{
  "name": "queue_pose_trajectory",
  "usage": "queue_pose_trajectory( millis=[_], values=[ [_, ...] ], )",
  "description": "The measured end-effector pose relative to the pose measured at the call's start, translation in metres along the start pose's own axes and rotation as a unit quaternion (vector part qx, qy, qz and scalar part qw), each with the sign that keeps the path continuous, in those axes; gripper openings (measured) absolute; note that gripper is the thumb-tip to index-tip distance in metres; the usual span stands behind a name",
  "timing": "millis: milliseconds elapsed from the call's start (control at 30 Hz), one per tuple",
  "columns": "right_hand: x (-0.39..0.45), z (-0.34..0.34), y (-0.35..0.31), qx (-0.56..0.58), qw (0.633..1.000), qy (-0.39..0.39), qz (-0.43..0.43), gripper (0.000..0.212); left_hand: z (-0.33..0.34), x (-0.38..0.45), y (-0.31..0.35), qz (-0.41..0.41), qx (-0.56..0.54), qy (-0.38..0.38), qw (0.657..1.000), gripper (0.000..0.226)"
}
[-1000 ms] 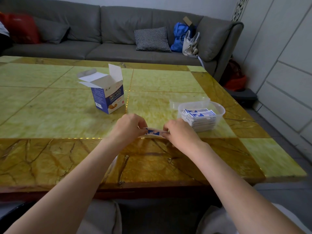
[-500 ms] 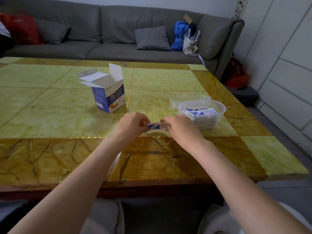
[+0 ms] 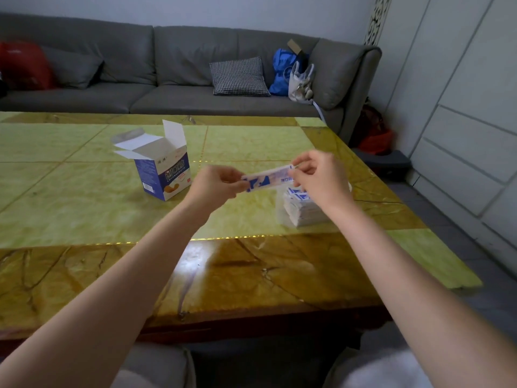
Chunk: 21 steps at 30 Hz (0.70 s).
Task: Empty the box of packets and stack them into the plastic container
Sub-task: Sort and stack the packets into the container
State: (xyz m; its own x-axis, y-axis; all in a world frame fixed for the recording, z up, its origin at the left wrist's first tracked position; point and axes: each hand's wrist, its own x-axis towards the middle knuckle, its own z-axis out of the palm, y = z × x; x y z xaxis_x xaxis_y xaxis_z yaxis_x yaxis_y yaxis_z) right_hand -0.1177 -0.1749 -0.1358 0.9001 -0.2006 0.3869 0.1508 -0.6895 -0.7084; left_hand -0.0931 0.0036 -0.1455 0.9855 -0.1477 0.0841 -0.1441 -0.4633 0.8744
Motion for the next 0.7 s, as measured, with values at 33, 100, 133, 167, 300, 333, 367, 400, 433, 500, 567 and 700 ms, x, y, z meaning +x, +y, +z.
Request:
queue_pose_trajectory(
  millis=[33, 100, 133, 167, 300, 333, 367, 400, 433, 500, 567, 700],
  values=[
    [0.008, -0.007, 0.005, 0.014, 1.0, 0.018, 0.018, 0.008, 0.007, 0.005, 0.01, 0.007, 0.008, 0.007, 1.0, 0.013],
    [0.024, -0.017, 0.014, 0.006, 0.998, 0.038, 0.042, 0.015, 0.023, 0.016, 0.025, 0.016, 0.019, 0.015, 1.0, 0.014],
    [0.031, -0.021, 0.018, -0.018, 0.998, 0.041, 0.046, 0.016, 0.032, 0.021, 0.031, 0.017, 0.033, 0.016, 0.999, 0.016],
    [0.036, -0.025, 0.022, -0.05, 0.997, 0.04, 0.048, 0.016, 0.04, 0.026, 0.036, 0.017, 0.055, 0.019, 0.998, 0.016],
    [0.045, -0.034, 0.041, -0.133, 0.99, 0.014, 0.045, 0.005, 0.072, 0.035, 0.043, 0.032, 0.151, 0.042, 0.987, 0.02],
    [0.045, -0.033, 0.046, -0.147, 0.988, 0.005, 0.043, 0.003, 0.076, 0.035, 0.044, 0.04, 0.184, 0.042, 0.981, 0.018],
    [0.046, -0.032, 0.05, -0.16, 0.986, -0.003, 0.038, 0.002, 0.08, 0.036, 0.044, 0.049, 0.217, 0.04, 0.974, 0.015],
    [0.046, -0.03, 0.054, -0.171, 0.985, -0.012, 0.031, 0.003, 0.082, 0.036, 0.043, 0.057, 0.245, 0.038, 0.967, 0.012],
    [0.046, -0.029, 0.058, -0.176, 0.984, -0.019, 0.025, 0.003, 0.084, 0.038, 0.043, 0.063, 0.265, 0.036, 0.962, 0.009],
    [0.047, -0.027, 0.062, -0.176, 0.984, -0.03, 0.021, 0.001, 0.086, 0.04, 0.041, 0.073, 0.295, 0.033, 0.952, 0.005],
    [0.047, -0.026, 0.066, -0.175, 0.983, -0.042, 0.022, 0.001, 0.09, 0.042, 0.04, 0.083, 0.329, 0.031, 0.94, 0.005],
    [0.047, -0.026, 0.071, -0.181, 0.981, -0.066, 0.021, 0.006, 0.093, 0.044, 0.038, 0.108, 0.393, 0.033, 0.913, 0.01]
  ],
)
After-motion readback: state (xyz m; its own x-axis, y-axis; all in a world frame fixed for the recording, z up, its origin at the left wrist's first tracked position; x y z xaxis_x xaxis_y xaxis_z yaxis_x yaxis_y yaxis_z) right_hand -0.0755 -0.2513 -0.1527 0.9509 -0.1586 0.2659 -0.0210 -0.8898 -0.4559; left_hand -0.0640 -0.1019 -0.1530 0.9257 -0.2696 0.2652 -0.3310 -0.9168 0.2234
